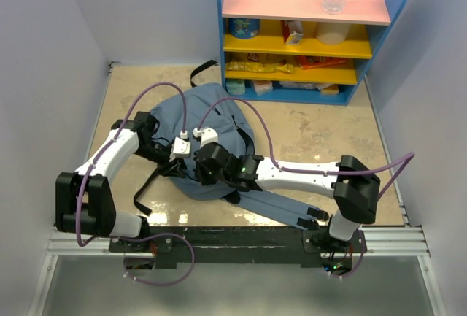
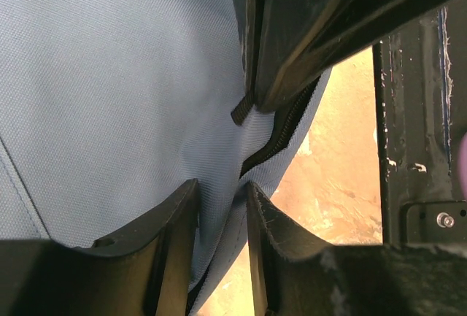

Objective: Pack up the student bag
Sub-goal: Zip the student bag at the center of the board.

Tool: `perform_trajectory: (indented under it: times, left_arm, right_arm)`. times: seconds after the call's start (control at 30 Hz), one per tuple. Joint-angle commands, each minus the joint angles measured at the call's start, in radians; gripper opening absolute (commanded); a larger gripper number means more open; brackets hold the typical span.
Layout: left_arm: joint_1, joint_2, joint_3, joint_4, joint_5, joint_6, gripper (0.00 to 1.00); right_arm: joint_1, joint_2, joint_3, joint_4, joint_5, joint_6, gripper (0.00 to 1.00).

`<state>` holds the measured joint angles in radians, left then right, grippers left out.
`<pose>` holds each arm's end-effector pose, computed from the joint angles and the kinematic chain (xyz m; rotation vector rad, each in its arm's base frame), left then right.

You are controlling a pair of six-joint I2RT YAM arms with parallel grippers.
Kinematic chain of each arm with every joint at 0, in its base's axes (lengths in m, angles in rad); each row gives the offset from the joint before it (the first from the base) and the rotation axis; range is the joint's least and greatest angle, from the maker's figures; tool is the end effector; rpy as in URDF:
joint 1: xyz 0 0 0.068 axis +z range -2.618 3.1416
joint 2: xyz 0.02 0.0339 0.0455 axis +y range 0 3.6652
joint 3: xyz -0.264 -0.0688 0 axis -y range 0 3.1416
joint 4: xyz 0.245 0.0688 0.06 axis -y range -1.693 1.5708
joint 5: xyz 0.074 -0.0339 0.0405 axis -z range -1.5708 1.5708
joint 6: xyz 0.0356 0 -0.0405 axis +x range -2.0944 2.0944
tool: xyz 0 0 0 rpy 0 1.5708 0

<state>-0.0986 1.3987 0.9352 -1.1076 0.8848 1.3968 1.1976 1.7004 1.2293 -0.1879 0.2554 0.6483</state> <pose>0.2170 -0.0491 0.2212 1.6655 1.7963 -0.9246 0.1489 0.3556 0.2511 -0.4847 2.2546 0.7216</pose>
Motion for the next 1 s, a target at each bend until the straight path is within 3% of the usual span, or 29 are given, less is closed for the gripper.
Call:
perform_trajectory:
  times: [0.0, 0.2, 0.37, 0.43, 0.47, 0.5, 0.77, 0.97]
  left_arm:
    - [-0.004, -0.015, 0.019, -0.037, 0.016, 0.001, 0.36]
    - [-0.003, -0.021, 0.011, -0.041, 0.019, -0.001, 0.38]
    - [-0.003, -0.024, 0.02, -0.066, 0.019, 0.016, 0.38]
    - [-0.003, -0.023, 0.022, -0.092, 0.02, 0.031, 0.27]
    - [-0.004, -0.023, 0.022, -0.101, 0.019, 0.04, 0.17]
    - [-0.004, -0.014, 0.025, -0.119, 0.016, 0.057, 0.0]
    - [-0.003, 0.039, 0.028, -0.207, -0.056, 0.128, 0.0]
    - [-0.003, 0.01, 0.042, -0.209, -0.102, 0.116, 0.0]
  right_arm:
    - [-0.003, -0.074, -0.016, 0.064, 0.058, 0.03, 0.08]
    - [-0.003, -0.084, -0.045, 0.088, 0.059, 0.048, 0.07]
    - [-0.004, -0.067, -0.042, 0.082, 0.053, 0.054, 0.0]
    - [-0.004, -0.064, -0.045, 0.079, 0.054, 0.062, 0.0]
    - [-0.004, -0.065, -0.045, 0.073, 0.065, 0.066, 0.0]
    - [-0.006, -0.068, -0.044, 0.064, 0.074, 0.071, 0.0]
    - [-0.059, -0.152, -0.056, -0.136, 0.22, 0.103, 0.0]
    - [-0.145, -0.229, -0.139, -0.157, 0.26, 0.102, 0.0]
